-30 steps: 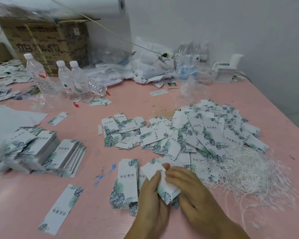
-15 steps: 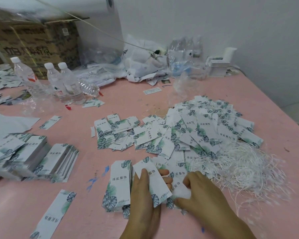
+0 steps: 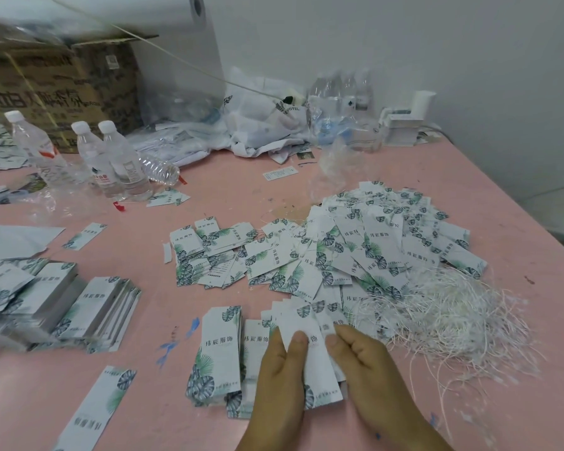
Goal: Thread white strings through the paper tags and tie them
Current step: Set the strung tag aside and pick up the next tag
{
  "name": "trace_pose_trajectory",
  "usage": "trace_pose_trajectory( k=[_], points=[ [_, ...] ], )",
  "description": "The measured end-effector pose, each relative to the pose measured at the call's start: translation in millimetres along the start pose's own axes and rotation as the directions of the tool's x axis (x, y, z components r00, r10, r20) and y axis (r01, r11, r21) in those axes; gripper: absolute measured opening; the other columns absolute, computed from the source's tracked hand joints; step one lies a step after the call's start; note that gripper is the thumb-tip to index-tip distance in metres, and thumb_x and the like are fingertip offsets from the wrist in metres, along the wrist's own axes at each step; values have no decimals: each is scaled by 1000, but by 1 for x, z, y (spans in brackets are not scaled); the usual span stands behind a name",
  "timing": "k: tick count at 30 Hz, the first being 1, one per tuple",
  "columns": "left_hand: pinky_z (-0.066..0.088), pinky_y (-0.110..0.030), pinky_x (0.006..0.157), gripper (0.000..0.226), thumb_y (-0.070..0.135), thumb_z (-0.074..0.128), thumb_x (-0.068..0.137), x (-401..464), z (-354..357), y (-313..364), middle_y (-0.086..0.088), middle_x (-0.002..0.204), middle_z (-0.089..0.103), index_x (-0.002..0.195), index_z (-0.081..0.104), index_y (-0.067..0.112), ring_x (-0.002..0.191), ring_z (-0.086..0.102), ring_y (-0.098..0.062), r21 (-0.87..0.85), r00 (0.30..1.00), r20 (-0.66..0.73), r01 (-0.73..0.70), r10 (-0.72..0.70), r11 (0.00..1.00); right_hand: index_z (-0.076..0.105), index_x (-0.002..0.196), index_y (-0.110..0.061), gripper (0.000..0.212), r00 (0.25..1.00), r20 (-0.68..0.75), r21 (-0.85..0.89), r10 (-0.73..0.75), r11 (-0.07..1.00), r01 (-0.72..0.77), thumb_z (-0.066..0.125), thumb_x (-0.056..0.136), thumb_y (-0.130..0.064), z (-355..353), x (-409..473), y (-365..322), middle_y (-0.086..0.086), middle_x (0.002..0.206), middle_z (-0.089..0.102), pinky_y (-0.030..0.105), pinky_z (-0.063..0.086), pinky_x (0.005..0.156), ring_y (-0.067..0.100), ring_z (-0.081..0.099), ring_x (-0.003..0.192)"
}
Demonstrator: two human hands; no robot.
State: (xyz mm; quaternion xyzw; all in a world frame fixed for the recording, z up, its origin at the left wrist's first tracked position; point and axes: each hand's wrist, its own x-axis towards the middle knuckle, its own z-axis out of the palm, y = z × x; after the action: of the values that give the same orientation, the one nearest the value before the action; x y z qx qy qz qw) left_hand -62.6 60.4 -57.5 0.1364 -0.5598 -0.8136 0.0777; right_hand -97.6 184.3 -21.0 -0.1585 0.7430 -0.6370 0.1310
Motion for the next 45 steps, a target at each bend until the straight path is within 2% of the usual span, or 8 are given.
trace_pose_trajectory(
  k=[6,11,17,23,26,29,33,45],
  points=[
    [52,-52,94,32,26,60,90,2,1,3,-17,121,69,116,72,12,112,65,-36,-199,995,50,96,-88,975,72,95,-17,34,977,191,29,97,994,-105,50,94,-43,-8,3,1,9,87,74,35,55,74,23,70,80],
    [61,-35,74,42,15,56,85,5,1,7,-25,113,70,120,61,-7,102,70,-37,-407,991,-26,112,-134,907,66,78,-33,9,960,-278,-432,-6,894,-119,63,87,-35,-47,16,8,-16,71,67,18,47,55,-1,59,57],
    [60,-31,66,34,13,56,86,3,1,6,-27,108,71,114,66,-3,84,73,-29,-389,993,22,117,-117,914,55,78,-35,11,965,-251,-763,77,597,-246,62,83,-42,-56,18,12,-14,67,58,23,41,54,-1,54,63],
    [58,-34,62,40,9,57,84,1,4,12,-29,101,69,122,66,22,76,67,-29,-483,995,45,103,-93,870,54,68,-30,22,974,-213,-839,72,498,-220,54,90,-32,-53,21,14,-10,62,59,20,34,47,1,53,56],
    [54,-36,60,36,10,55,86,1,5,13,-26,96,67,115,68,26,72,63,-29,-479,996,47,93,-80,873,56,69,-27,22,972,-216,-683,89,698,-215,54,91,-27,-60,20,17,-7,62,62,24,43,51,4,53,53],
    [51,-35,57,29,10,57,84,1,6,15,-23,92,64,107,67,26,67,60,-28,-459,996,35,86,-79,884,62,70,-17,21,952,-263,-122,158,973,-195,59,90,-17,-71,22,10,-2,59,58,30,41,52,10,49,52],
    [47,-33,54,25,6,64,77,-2,5,15,-19,86,61,91,62,27,61,55,-27,-458,988,90,154,-127,876,68,71,-15,8,979,-56,529,196,838,-138,67,79,-15,-67,22,-6,8,67,59,22,45,47,13,50,52],
    [50,-33,57,30,26,81,65,1,3,15,-23,69,59,83,60,13,58,57,-27,-232,977,174,159,-119,960,68,101,-16,26,999,12,493,48,869,-47,76,78,-22,-17,9,2,24,77,67,30,52,54,27,58,57]
  ],
)
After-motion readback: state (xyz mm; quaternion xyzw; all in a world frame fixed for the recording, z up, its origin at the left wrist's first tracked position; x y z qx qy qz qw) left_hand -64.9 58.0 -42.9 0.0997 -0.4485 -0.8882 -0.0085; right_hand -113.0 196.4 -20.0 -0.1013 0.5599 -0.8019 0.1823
